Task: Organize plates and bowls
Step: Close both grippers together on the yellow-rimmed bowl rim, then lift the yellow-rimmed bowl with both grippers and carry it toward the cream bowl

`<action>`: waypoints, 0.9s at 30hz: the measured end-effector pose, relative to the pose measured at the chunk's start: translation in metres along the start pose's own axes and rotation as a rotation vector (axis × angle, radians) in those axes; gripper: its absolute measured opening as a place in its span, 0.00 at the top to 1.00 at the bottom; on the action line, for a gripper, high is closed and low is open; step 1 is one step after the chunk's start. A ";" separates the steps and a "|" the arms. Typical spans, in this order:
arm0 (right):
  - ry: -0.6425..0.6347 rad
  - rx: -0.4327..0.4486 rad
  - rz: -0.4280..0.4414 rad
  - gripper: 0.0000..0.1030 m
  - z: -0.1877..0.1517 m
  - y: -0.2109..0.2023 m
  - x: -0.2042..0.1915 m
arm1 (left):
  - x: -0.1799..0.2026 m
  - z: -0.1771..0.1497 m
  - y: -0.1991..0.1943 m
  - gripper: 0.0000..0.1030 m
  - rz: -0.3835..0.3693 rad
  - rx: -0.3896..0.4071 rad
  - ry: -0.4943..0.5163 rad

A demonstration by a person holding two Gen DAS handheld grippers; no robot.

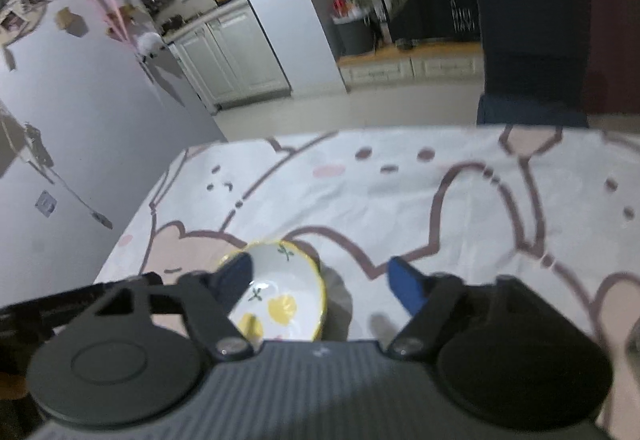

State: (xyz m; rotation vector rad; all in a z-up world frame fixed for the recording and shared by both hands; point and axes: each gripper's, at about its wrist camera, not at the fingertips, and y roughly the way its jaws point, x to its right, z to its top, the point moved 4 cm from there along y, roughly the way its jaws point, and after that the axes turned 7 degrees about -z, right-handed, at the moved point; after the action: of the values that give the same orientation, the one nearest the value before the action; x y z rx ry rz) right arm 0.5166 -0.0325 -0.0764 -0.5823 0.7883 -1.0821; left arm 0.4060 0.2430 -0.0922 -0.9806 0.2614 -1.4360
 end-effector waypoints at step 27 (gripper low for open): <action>0.012 -0.223 -0.046 0.86 -0.038 0.102 -0.016 | -0.027 -0.018 0.069 0.93 0.016 -0.140 -0.053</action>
State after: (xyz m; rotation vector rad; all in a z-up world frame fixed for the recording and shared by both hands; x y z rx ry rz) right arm 0.5378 0.0186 -0.1714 -0.7858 0.9172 -1.0473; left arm 0.4374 0.2486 -0.1615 -1.1267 0.3332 -1.3896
